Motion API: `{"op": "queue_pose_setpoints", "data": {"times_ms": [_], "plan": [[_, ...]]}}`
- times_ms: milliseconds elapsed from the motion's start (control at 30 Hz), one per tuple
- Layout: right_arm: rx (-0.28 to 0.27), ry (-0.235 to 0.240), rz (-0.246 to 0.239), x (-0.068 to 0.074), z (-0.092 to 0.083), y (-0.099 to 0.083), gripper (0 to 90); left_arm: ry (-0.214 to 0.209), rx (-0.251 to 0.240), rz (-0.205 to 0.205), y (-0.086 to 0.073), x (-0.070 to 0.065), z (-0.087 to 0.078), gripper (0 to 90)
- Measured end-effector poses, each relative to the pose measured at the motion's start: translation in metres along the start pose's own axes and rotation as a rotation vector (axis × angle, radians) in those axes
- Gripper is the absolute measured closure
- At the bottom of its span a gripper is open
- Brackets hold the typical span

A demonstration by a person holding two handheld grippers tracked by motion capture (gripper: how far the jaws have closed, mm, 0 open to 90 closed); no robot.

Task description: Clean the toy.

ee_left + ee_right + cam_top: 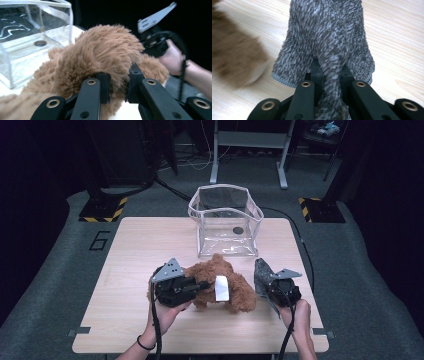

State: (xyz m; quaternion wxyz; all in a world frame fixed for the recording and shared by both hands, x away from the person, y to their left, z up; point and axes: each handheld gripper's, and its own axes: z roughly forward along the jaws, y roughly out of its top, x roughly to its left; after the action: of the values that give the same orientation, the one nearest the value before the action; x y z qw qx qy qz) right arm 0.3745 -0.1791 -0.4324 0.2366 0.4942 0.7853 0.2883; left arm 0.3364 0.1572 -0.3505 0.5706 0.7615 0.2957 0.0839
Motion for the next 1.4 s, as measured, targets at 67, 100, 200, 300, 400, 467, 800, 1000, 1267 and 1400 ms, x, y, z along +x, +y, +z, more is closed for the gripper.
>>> {"op": "queue_pose_setpoints", "data": {"times_ms": [67,100,200,300,400,467,800,1000,1267,1400], "plan": [[0.002,0.002,-0.001,0.0,0.0,0.0,79.9,0.003,0.0,-0.016,-0.001,0.002,0.0,77.0],[0.001,0.007,-0.005,0.0,0.001,0.0,79.9,0.029,0.01,-0.013,-0.002,0.005,0.002,77.0],[0.01,0.01,0.002,0.003,0.003,-0.001,79.9,0.086,0.049,-0.043,-0.013,0.02,0.016,76.8],[0.009,0.019,-0.016,0.003,0.006,-0.001,79.9,0.143,0.084,-0.088,-0.02,0.042,0.03,76.7],[0.013,0.02,-0.012,0.006,0.006,0.001,79.9,0.181,0.125,-0.106,-0.024,0.061,0.041,76.1],[0.014,0.021,-0.017,0.007,0.006,0.002,79.9,0.202,0.144,-0.119,-0.027,0.071,0.048,75.2],[0.017,0.033,-0.029,0.012,0.009,0.003,79.8,0.289,0.191,-0.083,-0.039,0.094,0.057,52.4],[0.018,0.047,-0.034,0.018,0.012,0.004,79.9,0.365,0.16,0.02,-0.041,0.083,0.035,32.1],[0.024,0.066,-0.055,0.027,0.018,0.007,79.9,0.456,0.132,0.013,-0.062,0.091,0.0,23.9],[0.022,0.074,-0.056,0.031,0.019,0.009,79.9,0.496,0.127,-0.014,-0.076,0.094,-0.017,20.9]]}}
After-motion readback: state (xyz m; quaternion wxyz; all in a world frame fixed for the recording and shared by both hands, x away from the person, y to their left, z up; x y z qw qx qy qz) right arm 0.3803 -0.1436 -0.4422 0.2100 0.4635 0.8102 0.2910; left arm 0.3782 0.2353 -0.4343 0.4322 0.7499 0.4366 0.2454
